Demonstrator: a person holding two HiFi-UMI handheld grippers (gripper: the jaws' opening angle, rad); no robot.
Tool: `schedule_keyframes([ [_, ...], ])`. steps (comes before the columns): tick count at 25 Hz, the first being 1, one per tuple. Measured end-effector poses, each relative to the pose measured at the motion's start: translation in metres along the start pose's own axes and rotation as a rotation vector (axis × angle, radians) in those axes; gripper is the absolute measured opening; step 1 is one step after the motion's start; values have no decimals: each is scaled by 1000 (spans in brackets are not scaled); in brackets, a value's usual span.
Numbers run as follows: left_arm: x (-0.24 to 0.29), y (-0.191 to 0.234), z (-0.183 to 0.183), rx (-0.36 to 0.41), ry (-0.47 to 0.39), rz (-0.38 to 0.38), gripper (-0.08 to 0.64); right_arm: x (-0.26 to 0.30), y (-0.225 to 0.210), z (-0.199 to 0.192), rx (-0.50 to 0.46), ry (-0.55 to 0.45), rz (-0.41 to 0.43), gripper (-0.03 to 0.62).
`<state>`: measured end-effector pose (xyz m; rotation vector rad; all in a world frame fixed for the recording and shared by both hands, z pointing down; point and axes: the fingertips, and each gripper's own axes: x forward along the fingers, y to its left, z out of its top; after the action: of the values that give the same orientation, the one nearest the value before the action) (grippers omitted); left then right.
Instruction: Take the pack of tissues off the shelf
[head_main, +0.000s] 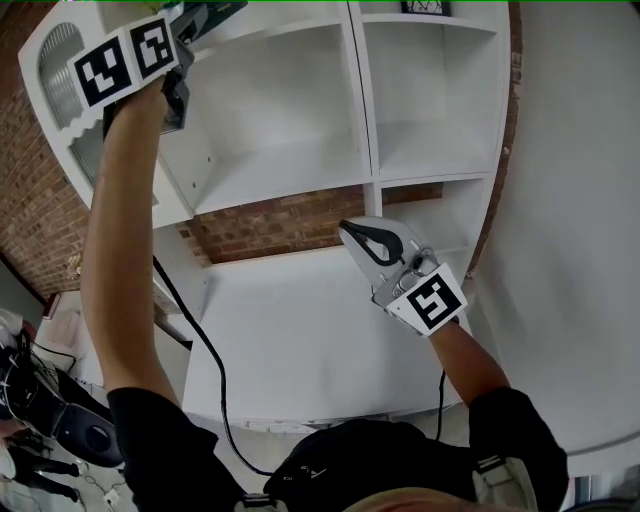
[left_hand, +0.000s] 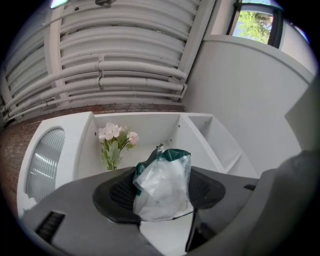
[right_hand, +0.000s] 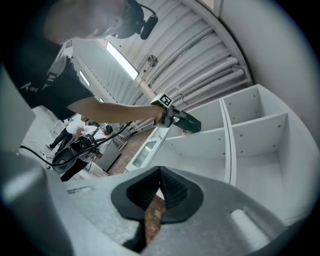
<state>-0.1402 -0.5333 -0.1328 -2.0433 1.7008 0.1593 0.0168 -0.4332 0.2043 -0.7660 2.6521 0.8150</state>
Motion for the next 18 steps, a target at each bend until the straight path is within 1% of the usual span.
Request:
schedule_keyframes([
  [2, -26, -8, 2, -6, -46, -35, 265, 4, 6, 3, 13, -16, 6, 2],
  [4, -53, -12, -1, -42, -89, -66, 265, 9, 11, 6, 9, -36, 10, 2],
  [7, -91, -15, -14, -79, -145, -80, 265, 14, 17, 3, 2, -59, 14, 2],
  [9, -113, -22, -30, -87, -166, -83, 265, 16, 20, -2, 22, -62, 19, 2],
  [12, -142, -36, -55, -116, -194, -113, 265, 20, 23, -7, 45, -68, 19, 2],
  [14, -161, -45, -71, -119, -209, -117, 265, 23, 24, -11, 52, -73, 18, 2],
  [18, -193, -60, -127, -122, -200, -100, 265, 23, 26, -18, 72, -72, 4, 2],
])
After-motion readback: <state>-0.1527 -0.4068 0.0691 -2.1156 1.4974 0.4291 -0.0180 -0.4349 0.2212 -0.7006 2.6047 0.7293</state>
